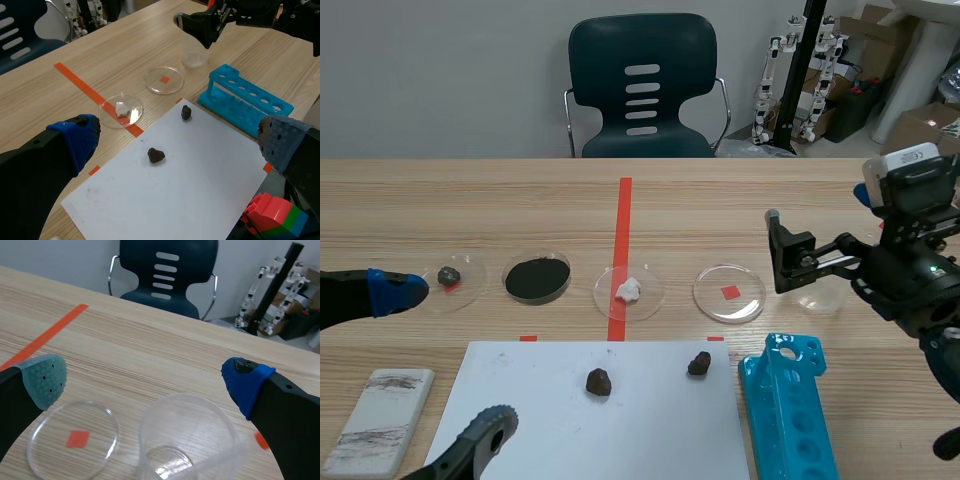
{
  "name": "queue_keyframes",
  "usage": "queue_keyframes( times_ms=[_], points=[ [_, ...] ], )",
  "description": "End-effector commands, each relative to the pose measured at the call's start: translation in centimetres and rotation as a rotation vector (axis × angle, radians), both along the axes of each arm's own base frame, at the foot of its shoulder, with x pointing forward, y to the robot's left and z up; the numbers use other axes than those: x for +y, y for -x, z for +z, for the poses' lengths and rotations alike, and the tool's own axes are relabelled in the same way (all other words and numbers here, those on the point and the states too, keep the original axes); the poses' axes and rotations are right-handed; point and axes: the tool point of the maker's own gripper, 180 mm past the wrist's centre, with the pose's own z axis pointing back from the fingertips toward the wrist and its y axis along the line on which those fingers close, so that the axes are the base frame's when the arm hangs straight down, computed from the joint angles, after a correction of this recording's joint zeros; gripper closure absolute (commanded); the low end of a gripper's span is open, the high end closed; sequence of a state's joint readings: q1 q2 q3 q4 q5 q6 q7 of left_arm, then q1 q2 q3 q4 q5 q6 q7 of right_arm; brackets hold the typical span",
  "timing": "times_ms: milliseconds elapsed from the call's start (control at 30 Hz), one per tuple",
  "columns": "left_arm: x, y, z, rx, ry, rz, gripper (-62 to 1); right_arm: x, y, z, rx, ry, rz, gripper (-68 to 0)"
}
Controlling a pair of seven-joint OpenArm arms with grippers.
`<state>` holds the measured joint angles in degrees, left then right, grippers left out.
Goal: Return to the home posture
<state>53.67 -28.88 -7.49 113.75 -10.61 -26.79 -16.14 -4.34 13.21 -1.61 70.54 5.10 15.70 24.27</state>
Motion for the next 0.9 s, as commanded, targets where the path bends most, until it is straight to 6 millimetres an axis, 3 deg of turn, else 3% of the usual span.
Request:
queue_keyframes(
  times_ms=[0,167,333,867],
  points=[
    [-0.2,0.0,0.6,-0.007,0.029,0.006,-62.3,1.0,-1.1,2.1,-0.066,0.003,0.038,-65.5],
    [-0.2,0.0,0.6,-0.008,0.03,0.006,-62.3,4.3,-2.0,2.9,-0.088,-0.01,0.105,-65.5],
    [-0.2,0.0,0.6,-0.007,0.029,0.006,-62.3,6.2,-2.5,3.4,-0.105,-0.014,0.112,-65.5],
    [-0.2,0.0,0.6,-0.007,0.029,0.006,-62.3,6.7,-2.3,3.1,-0.099,-0.015,0.123,-65.5]
  ],
)
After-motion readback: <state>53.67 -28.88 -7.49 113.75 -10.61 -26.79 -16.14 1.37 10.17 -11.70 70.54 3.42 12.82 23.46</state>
